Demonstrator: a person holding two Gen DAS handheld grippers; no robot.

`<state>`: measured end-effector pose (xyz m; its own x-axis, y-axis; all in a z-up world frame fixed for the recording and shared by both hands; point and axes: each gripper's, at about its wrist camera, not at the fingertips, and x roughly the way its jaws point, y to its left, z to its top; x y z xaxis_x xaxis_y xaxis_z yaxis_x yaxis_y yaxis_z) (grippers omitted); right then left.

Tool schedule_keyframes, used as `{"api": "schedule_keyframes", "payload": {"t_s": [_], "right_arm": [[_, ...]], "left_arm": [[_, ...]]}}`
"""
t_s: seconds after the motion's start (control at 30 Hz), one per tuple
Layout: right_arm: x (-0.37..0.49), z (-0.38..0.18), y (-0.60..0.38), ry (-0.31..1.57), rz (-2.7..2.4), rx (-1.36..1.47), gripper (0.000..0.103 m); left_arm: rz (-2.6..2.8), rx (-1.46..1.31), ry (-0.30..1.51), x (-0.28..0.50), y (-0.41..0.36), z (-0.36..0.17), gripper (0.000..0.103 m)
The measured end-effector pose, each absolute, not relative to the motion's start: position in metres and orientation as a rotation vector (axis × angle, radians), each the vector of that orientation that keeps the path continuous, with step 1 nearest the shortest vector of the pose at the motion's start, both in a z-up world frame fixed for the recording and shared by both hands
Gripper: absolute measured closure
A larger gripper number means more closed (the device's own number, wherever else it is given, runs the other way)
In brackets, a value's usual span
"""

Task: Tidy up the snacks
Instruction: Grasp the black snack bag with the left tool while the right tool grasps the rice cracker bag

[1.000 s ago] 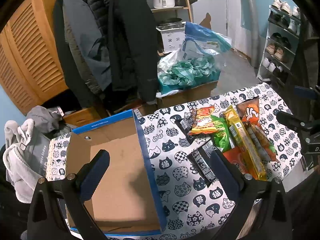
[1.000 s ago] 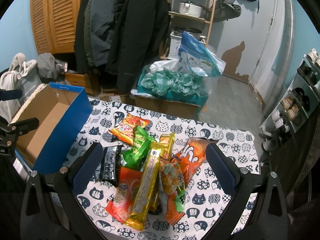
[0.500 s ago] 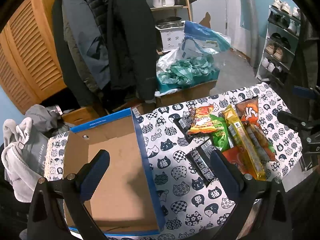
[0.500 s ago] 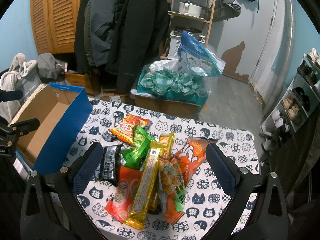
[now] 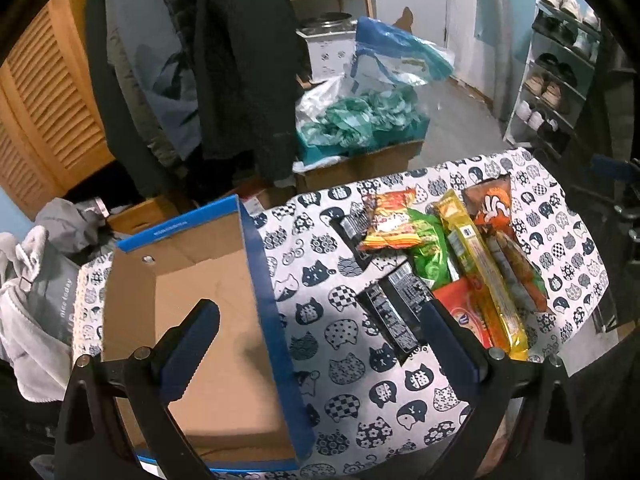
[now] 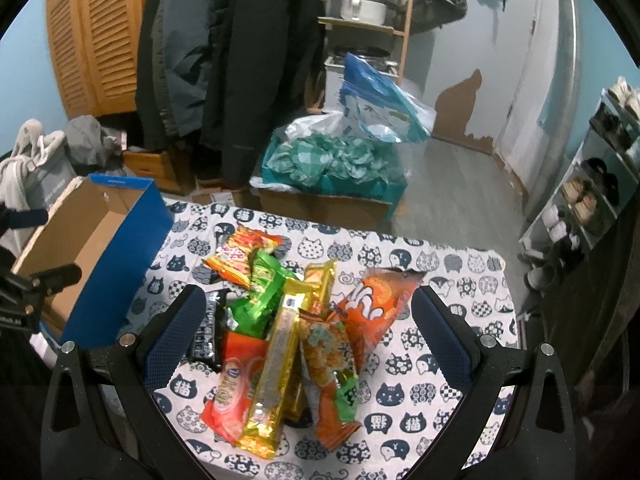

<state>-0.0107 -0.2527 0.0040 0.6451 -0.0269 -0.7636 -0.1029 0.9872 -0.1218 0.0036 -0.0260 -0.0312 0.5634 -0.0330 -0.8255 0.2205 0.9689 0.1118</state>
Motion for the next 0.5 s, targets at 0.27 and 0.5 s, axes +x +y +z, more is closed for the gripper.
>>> {"api": "schedule_keyframes", "payload": {"t_s": [0.27,0.5], "right_arm": [[-0.011,-0.011,-0.278,0.929,0.027,-0.108,0.003],[-0.009,-0.028,-0.289,0.977,0.016,-0.103,0.003]], "left_arm": [[-0.185,0.179,1.03,0.012,-0.033,-0.045,0.001],[-0.186,0.184,1.112,0.021,-0.046,-0.07,0.001]]}}
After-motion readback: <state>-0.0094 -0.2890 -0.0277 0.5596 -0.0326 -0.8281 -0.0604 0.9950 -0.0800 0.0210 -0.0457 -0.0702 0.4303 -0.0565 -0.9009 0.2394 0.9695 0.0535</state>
